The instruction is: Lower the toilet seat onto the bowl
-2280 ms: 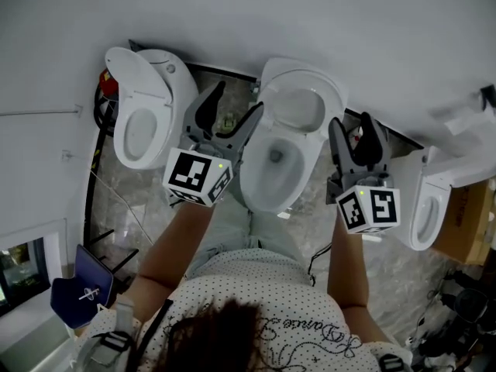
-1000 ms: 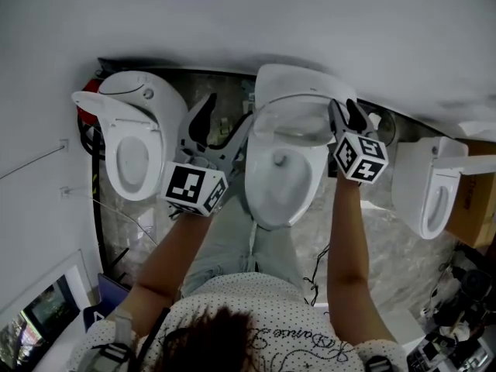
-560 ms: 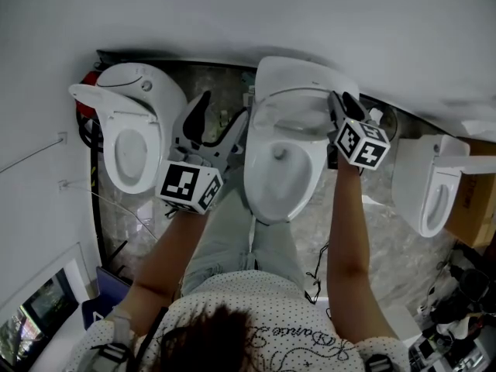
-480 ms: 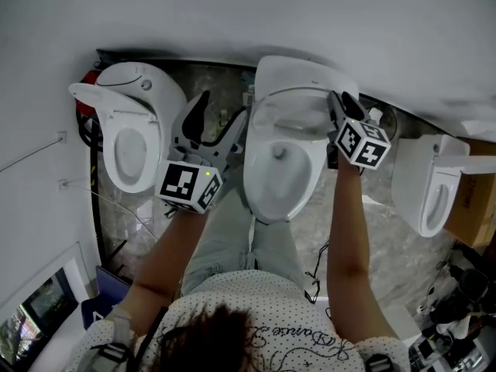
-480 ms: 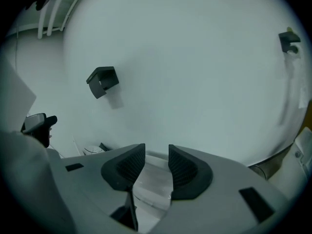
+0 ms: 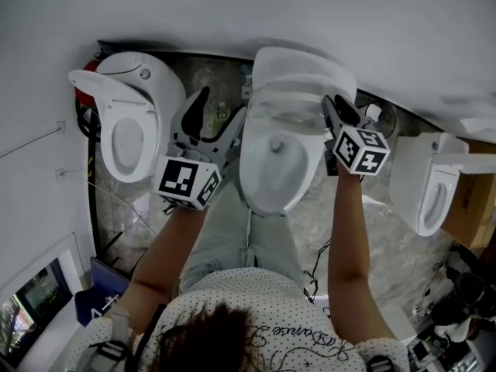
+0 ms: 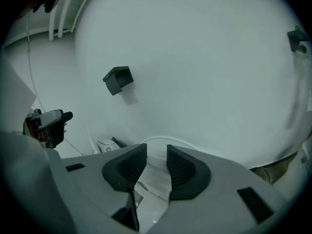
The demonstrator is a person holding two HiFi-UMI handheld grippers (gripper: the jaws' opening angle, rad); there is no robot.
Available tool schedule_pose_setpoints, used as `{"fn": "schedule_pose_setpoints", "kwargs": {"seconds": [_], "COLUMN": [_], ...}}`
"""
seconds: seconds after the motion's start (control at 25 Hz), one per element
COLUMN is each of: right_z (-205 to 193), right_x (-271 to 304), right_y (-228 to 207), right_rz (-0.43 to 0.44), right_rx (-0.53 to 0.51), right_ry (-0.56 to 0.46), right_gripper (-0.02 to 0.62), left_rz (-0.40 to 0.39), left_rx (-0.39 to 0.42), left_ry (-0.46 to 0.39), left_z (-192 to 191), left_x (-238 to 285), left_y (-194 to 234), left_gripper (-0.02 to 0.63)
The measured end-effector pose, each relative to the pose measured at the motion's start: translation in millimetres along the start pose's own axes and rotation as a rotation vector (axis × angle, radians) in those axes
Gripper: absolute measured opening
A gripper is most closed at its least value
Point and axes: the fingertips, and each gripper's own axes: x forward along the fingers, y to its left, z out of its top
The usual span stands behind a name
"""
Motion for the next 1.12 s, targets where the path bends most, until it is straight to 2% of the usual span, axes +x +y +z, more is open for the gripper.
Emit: {"fn": "schedule_pose_setpoints", "kwargs": {"seconds": [0.28,0.48,0.64,0.84,1.12], "right_z": [-29,-50,-74,-100,-145], "right_x": [-8,-61,-74,-91,-116], "right_y": [45,46,62,80,99], "right_rz": [0.095,0.176,0.217,0.198,0.136], "right_rx": [-0.026,-0.064,-0.092,-0.112,-0.137], "right_ry": [0.049,0.079,0.100,0.091,0.084], "right_gripper": [0.141,0.144,0.146,0.149,0.153], "left_rz": [0.044,0.098,0.146,0.159,0.108], "left_rx": [-0.017,-0.014,-0.034,-0.051,-0.057], "left_ry": [0.003,-0.015,-0.021,-0.017,0.003], "left_z": [-19,-19,-32,-49,-76], "left_x": [-36,-68,-99,-133,-176], "left_y": [3,-56,-69,-73,-72], "left_gripper": [0.290,0.288,0.290,0.288,0.288]}}
